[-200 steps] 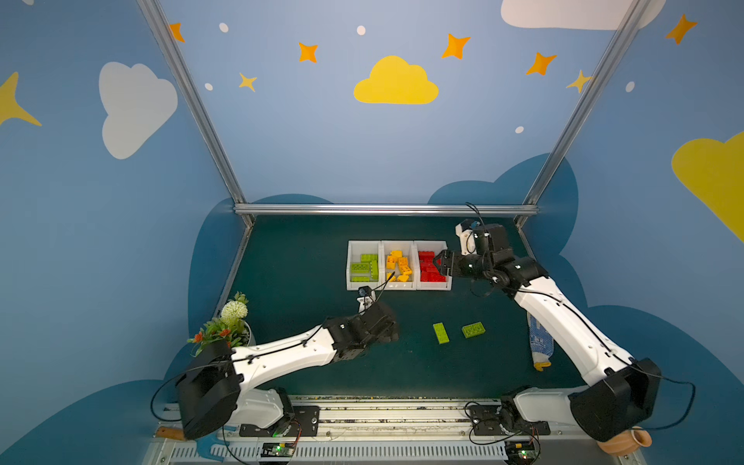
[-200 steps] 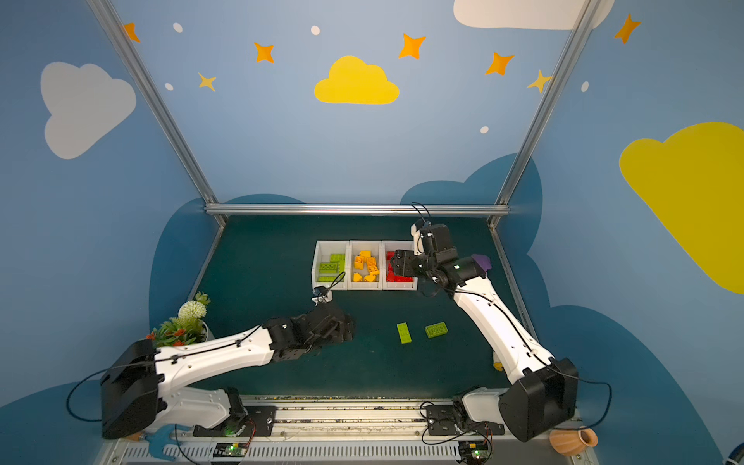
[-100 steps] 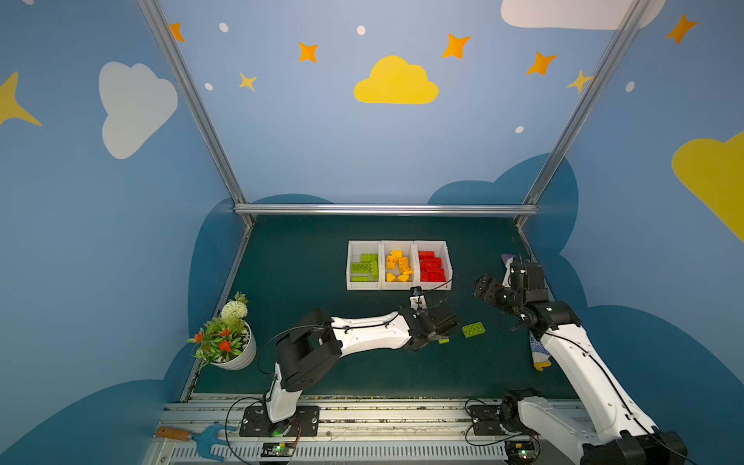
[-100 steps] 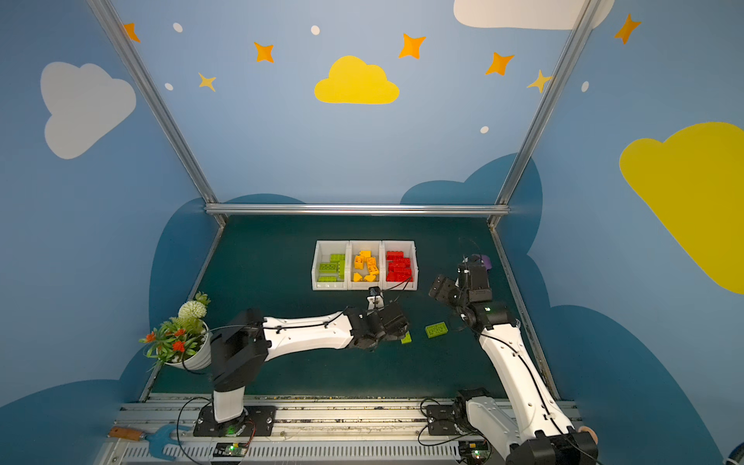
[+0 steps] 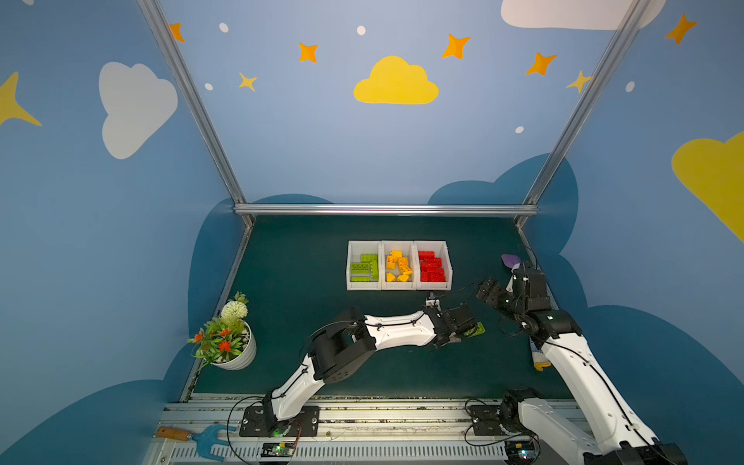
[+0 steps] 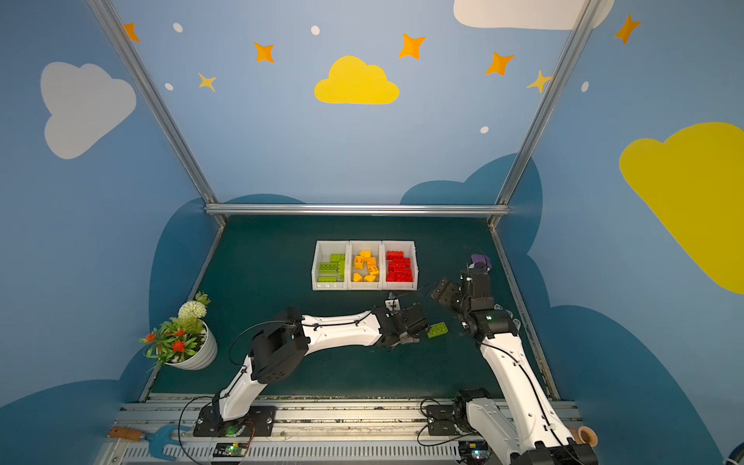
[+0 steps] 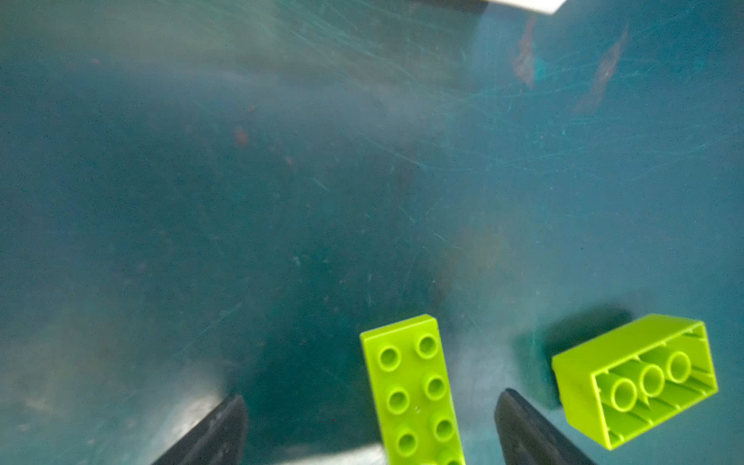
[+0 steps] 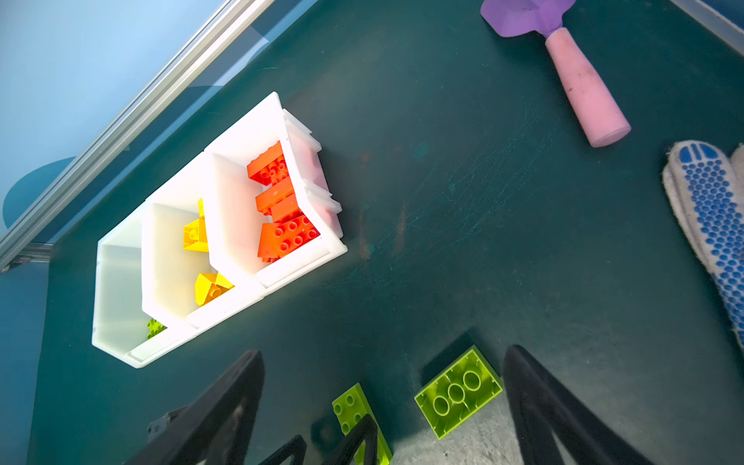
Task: Sort the legos into containers by color
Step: 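Withdraw the right arm while the left gripper reaches and grasps a lime-green brick, then carry the lime-green brick with the left gripper over the green compartment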
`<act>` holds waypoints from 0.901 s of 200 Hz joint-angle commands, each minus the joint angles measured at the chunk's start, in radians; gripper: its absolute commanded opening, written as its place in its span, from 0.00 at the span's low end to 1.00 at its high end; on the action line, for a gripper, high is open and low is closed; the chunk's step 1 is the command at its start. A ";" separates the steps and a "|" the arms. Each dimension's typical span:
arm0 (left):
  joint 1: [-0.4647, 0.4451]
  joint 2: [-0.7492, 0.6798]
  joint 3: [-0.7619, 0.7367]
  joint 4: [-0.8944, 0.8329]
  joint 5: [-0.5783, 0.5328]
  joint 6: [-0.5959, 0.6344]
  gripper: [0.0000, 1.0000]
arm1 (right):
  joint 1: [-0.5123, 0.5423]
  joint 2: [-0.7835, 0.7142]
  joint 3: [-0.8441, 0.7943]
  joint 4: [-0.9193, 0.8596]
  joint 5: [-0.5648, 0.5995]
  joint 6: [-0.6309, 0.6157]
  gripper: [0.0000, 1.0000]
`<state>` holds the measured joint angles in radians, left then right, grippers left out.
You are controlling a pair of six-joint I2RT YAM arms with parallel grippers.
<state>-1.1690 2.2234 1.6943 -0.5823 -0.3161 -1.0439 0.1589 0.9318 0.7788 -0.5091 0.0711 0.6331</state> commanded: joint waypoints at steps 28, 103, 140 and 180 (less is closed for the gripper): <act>0.002 0.053 0.045 -0.092 -0.008 0.020 0.90 | -0.014 -0.031 -0.015 0.020 0.024 0.015 0.90; 0.008 0.068 0.050 -0.109 -0.009 0.068 0.61 | -0.019 -0.051 -0.021 0.021 0.027 0.016 0.90; 0.009 0.064 0.048 -0.129 -0.014 0.091 0.46 | -0.021 -0.061 -0.024 0.025 0.028 0.017 0.90; 0.008 0.057 0.028 -0.130 -0.021 0.103 0.42 | -0.025 -0.064 -0.028 0.028 0.022 0.022 0.90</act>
<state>-1.1652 2.2631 1.7439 -0.6758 -0.3237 -0.9596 0.1387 0.8829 0.7647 -0.4950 0.0868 0.6491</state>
